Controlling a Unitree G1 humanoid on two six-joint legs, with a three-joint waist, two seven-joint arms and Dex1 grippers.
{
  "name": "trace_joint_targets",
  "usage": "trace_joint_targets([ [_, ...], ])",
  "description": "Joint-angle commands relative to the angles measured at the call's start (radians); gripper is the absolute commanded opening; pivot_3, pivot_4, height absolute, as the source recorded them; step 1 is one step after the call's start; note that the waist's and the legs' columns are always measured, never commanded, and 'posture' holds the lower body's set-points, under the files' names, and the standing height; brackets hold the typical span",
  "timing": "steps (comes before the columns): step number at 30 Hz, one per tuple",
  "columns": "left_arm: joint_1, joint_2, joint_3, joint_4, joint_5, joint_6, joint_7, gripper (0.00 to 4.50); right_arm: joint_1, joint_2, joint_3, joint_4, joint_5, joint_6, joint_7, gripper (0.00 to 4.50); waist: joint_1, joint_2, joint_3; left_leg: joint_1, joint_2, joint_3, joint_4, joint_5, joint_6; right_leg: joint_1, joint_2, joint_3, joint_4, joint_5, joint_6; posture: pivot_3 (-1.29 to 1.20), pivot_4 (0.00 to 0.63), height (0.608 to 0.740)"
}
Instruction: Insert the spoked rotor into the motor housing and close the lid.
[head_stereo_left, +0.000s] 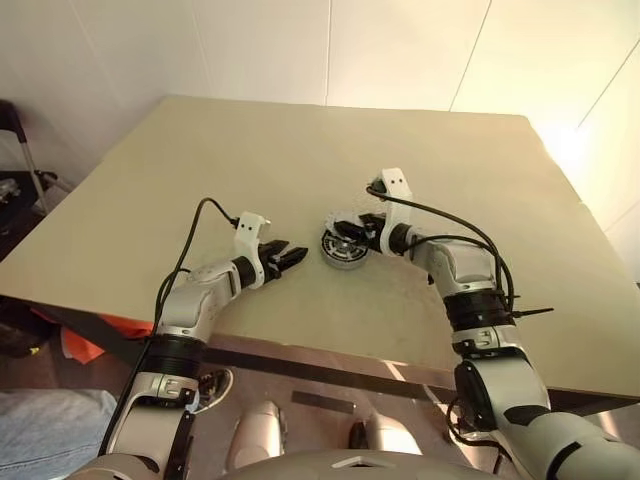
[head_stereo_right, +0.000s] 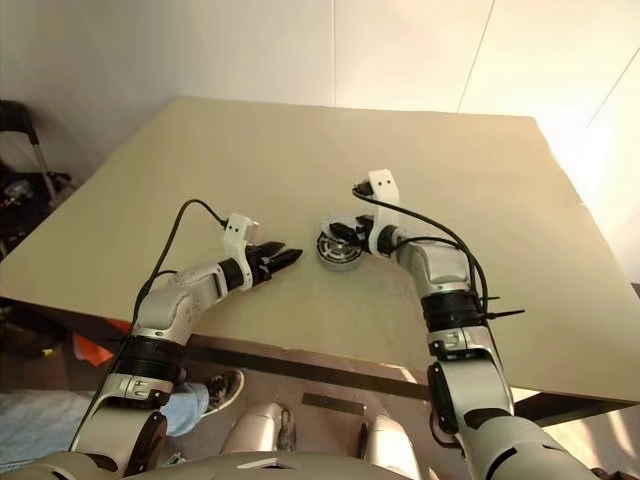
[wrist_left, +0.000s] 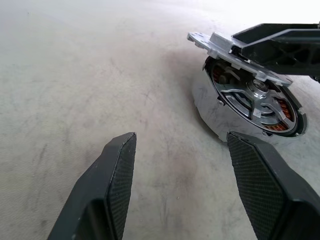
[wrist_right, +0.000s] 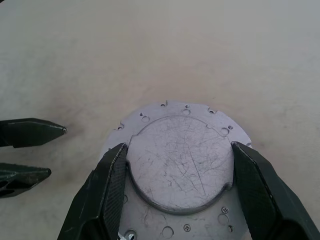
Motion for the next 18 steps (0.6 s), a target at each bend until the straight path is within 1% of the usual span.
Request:
trace_joint_targets([
  [1, -0.007, 0.007, 0.006, -0.022, -0.005, -0.014, -0.006, 3.03, 0.004, -0.018, 0.007, -0.069, 0.023, -0.01, 0.038, 3.16, 0.0, 0.0, 0.0, 0.0, 0.0, 0.0, 0.0, 0.0, 0.0, 0.0, 0.0, 0.0, 0.0, 0.0, 0.0, 0.0, 0.0, 0.74],
  [12, -0.005, 0.009, 0.002, -0.023, -0.004, -0.014, -0.011, 3.03, 0.065, -0.066, -0.007, -0.167, 0.045, -0.095, 0.133, 3.16, 0.004, 0.0, 0.0, 0.0, 0.0, 0.0, 0.0, 0.0, 0.001, 0.0, 0.0, 0.0, 0.0, 0.0, 0.0, 0.0, 0.0, 0.74],
  [18, -0.005, 0.011, 0.006, -0.022, -0.008, -0.011, -0.012, 3.03, 0.101, -0.117, 0.047, -0.184, -0.004, -0.176, 0.175, 3.16, 0.006, 0.0, 0.0, 0.0, 0.0, 0.0, 0.0, 0.0, 0.001, 0.0, 0.0, 0.0, -0.001, 0.0, 0.0, 0.0, 0.0, 0.74],
])
